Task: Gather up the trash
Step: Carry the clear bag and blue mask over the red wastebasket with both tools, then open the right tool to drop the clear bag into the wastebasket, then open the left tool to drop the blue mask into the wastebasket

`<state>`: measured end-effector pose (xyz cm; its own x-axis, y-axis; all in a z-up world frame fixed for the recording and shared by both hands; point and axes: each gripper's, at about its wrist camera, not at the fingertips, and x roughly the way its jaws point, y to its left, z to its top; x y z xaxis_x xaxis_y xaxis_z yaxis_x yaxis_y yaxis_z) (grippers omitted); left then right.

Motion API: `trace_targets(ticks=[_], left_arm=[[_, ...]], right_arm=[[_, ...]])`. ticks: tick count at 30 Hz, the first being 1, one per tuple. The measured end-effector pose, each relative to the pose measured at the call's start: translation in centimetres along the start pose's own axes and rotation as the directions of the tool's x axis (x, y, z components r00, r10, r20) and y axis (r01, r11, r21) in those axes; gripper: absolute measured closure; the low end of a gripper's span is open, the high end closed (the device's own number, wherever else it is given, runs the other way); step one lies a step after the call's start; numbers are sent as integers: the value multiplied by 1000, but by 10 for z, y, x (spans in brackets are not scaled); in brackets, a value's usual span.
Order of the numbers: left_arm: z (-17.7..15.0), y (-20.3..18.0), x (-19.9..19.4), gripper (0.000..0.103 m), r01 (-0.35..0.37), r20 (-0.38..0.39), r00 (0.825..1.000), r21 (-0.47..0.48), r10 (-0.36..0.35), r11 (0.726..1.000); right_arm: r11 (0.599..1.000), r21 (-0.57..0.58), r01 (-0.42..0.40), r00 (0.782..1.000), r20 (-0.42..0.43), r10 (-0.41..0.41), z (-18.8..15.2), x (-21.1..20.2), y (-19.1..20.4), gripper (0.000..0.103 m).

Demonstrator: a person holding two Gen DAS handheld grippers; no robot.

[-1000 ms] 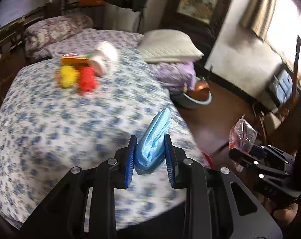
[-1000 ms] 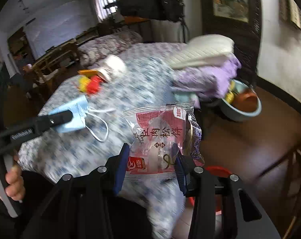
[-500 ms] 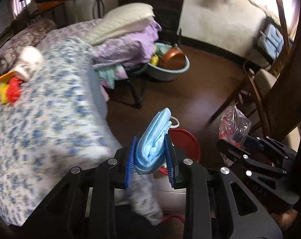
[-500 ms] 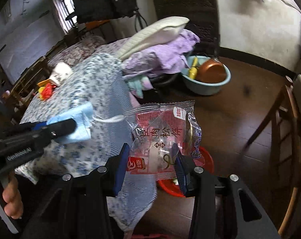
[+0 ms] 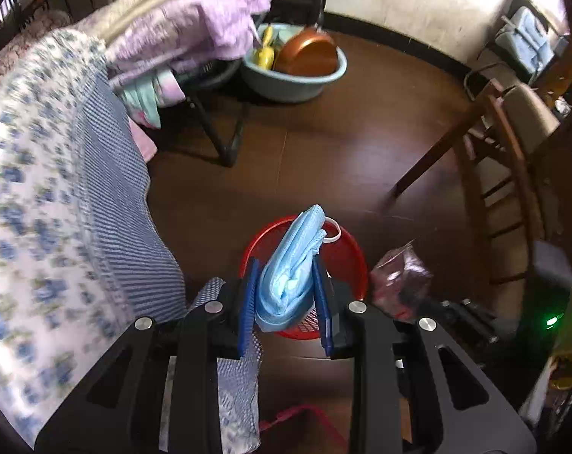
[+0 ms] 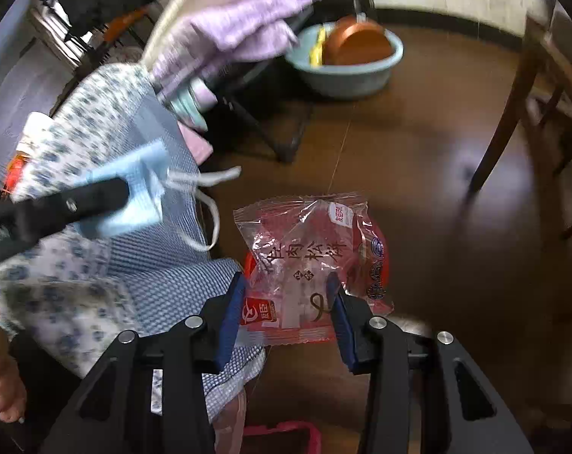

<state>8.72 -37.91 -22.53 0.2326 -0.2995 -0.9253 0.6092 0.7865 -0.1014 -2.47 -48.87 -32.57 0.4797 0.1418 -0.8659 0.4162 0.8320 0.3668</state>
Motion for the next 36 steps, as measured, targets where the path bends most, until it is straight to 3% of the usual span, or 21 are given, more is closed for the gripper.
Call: trace_targets(ticks=[6,14,17,18,23,28,36], left_arm=[[-7,6,43,74,26,-66,997,-12,-27,1000],[-7,17,64,74,21,-84,996,-37,-24,999],[-8,20,67,74,29,-92,995,-49,-33,998],[-8,19,69,74,34,-96,995,-50,-38,998],[-11,19,78,74,54,-118,991,-44,-59,998],[-14,12,93,74,96,-164,981,-29,-100,995],[-17,0,100,72,138,-186,973,5,-135,990]], right_arm=[[1000,22,11,998,-59,-9,5,52,-8,58],[999,31,33,995,-92,-30,14,91,-12,56],[998,43,47,991,-126,-41,16,109,-15,36],[997,36,63,990,-129,-58,15,113,-16,36],[997,39,71,988,-144,-64,3,111,-25,36],[997,5,75,979,-193,-72,-33,93,-33,36],[995,66,68,969,-244,-50,-73,74,-57,36]])
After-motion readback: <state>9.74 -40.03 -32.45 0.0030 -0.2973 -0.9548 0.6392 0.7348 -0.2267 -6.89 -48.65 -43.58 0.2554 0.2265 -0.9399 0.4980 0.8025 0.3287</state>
